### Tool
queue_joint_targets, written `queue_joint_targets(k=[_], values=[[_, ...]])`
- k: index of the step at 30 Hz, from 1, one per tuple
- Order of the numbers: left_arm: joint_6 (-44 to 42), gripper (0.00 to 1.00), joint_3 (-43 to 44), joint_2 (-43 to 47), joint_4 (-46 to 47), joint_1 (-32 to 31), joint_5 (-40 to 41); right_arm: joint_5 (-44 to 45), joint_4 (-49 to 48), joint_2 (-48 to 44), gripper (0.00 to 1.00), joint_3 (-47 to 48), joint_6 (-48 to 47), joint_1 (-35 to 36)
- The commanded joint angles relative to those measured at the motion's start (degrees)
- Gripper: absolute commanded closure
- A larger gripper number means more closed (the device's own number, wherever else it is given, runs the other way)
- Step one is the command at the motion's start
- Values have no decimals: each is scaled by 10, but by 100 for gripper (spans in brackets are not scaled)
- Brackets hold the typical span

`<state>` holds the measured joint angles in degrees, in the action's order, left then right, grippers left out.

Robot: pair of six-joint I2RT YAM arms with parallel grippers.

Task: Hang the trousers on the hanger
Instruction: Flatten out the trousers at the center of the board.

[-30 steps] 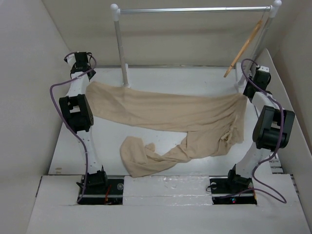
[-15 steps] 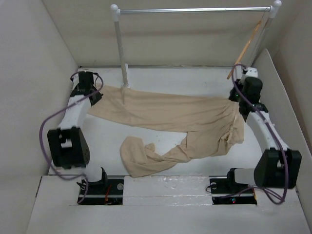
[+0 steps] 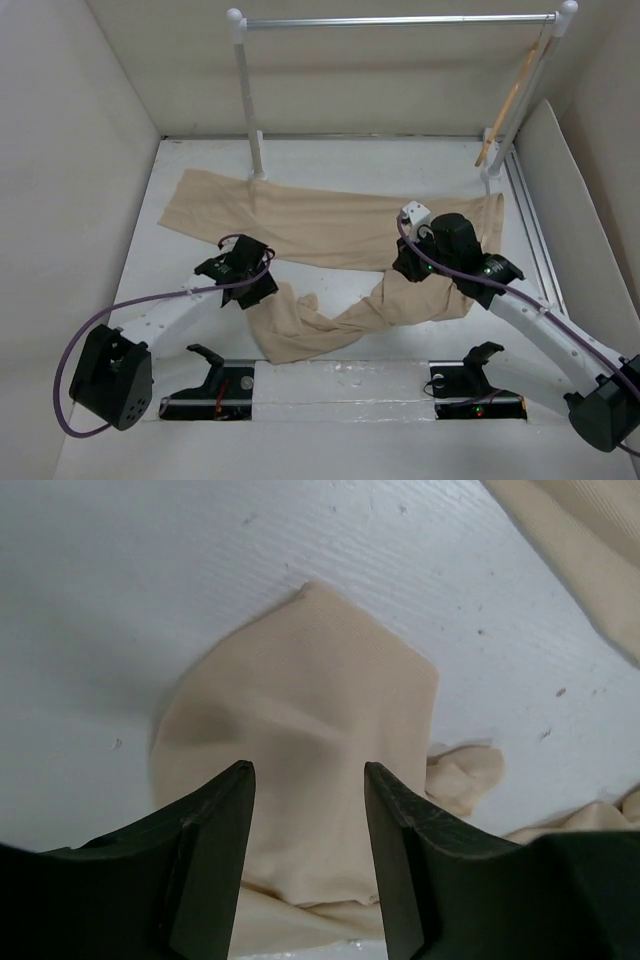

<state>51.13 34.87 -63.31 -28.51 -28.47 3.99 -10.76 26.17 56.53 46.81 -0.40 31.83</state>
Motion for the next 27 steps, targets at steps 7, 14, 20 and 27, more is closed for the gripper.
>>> queue_joint_targets(k=[7, 14, 20, 27], values=[[38, 52, 46, -118, 47, -8, 130, -11, 46, -74, 71, -45, -4, 55], [33, 100, 48, -166, 50, -8, 146, 49, 75, -115, 61, -77, 24, 48], [23, 100, 117, -22, -49, -8, 157, 68, 109, -115, 45, -102, 60, -40], [51, 100, 156, 117, -151, -8, 158, 17, 109, -76, 33, -88, 14, -198]])
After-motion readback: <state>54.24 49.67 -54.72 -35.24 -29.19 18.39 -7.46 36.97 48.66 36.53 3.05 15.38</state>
